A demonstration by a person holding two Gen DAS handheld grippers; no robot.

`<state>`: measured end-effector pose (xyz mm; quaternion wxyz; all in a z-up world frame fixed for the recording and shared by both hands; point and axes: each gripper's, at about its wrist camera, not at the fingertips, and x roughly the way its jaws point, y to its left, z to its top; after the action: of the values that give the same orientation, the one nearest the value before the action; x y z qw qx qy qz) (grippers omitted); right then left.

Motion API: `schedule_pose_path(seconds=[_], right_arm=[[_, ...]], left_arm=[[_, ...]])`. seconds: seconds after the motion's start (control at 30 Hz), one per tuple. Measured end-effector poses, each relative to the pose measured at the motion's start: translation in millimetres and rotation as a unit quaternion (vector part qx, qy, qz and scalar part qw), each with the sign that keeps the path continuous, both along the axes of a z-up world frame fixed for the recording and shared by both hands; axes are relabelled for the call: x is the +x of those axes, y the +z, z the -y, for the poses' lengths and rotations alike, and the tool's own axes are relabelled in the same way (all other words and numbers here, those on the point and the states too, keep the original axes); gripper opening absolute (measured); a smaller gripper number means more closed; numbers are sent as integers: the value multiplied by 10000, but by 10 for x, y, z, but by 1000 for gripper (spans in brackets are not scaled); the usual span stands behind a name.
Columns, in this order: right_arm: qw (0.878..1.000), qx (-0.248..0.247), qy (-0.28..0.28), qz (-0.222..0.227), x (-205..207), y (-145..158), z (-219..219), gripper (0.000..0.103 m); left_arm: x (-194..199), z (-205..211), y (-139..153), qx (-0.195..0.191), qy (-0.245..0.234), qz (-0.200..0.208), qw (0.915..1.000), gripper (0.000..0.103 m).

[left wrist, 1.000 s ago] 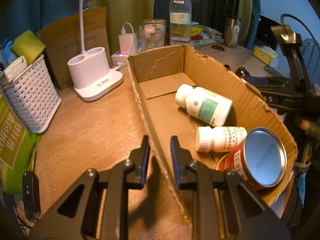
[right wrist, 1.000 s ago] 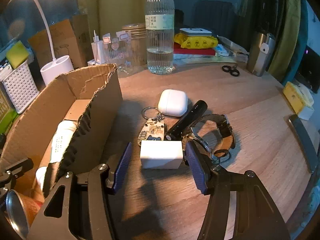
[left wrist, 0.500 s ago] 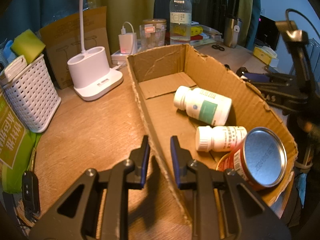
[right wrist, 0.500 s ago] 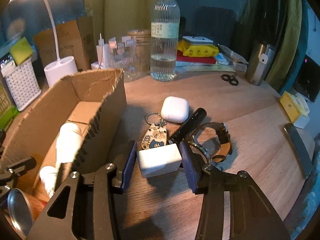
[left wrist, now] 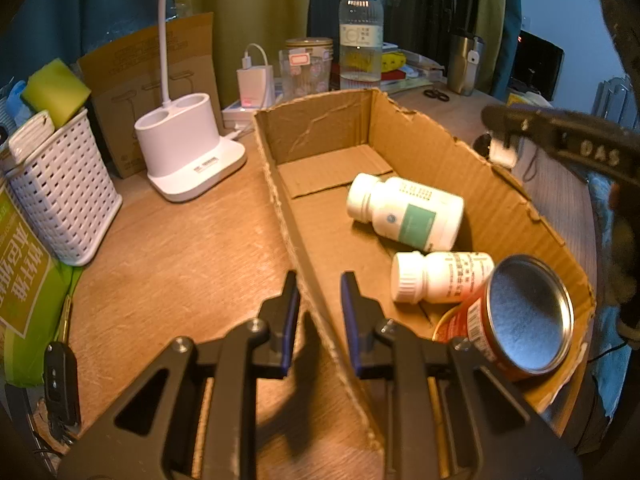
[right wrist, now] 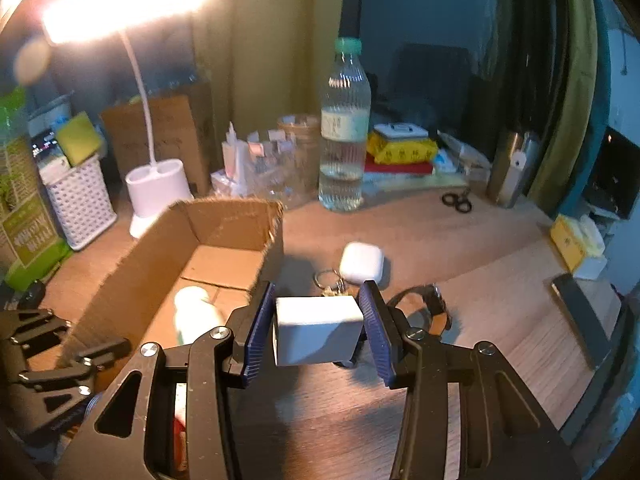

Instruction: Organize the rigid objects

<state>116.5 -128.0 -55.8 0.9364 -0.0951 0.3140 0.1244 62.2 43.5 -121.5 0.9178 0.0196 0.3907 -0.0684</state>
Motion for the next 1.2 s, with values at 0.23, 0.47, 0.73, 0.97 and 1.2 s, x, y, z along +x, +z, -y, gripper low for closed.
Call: schedule_pose_path(seconds=[0.23, 0.47, 0.73, 0.97, 1.2], right_arm=[[9995, 94, 120, 262, -128, 192, -58, 47], [9992, 185, 218, 285, -188, 251, -83, 47], [9955, 900, 229, -174, -69, 137, 106, 47], [9867, 1538, 244, -462, -47, 106, 282, 47], [9815, 1732, 107, -805, 4, -75, 398, 47]], left_arm=[[1, -1, 0, -1, 0, -1, 10000, 21], [2, -1, 1, -3, 0, -2, 10000, 21], [3, -2, 2, -4, 0, -3, 10000, 21], [3, -2, 2, -4, 1, -3, 10000, 21], [4, -3, 3, -6, 1, -4, 10000, 21]])
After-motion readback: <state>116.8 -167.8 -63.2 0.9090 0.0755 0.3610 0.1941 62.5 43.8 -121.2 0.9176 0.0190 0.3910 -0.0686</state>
